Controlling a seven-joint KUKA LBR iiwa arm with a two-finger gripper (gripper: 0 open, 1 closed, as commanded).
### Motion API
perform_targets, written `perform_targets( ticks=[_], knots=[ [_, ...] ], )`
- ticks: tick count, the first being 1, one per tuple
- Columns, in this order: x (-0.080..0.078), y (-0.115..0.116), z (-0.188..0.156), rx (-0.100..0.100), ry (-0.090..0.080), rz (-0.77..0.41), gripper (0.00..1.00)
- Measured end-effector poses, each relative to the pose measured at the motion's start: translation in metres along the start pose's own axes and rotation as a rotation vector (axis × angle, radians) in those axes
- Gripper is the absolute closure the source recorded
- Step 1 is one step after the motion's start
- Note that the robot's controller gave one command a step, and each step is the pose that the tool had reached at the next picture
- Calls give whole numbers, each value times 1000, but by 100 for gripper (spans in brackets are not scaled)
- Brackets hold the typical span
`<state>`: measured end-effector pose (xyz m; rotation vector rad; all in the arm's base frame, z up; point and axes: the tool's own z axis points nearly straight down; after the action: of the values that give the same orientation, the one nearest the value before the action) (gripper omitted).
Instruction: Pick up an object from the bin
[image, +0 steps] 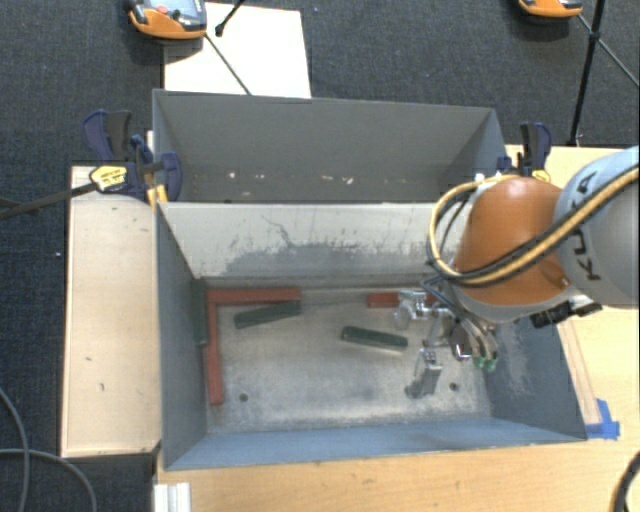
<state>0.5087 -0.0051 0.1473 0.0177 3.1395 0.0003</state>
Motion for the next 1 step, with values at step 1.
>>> perform_targets(
  ticks=[1],
  knots=[
    [0, 0, 0, 0, 0, 0, 0]
  ],
)
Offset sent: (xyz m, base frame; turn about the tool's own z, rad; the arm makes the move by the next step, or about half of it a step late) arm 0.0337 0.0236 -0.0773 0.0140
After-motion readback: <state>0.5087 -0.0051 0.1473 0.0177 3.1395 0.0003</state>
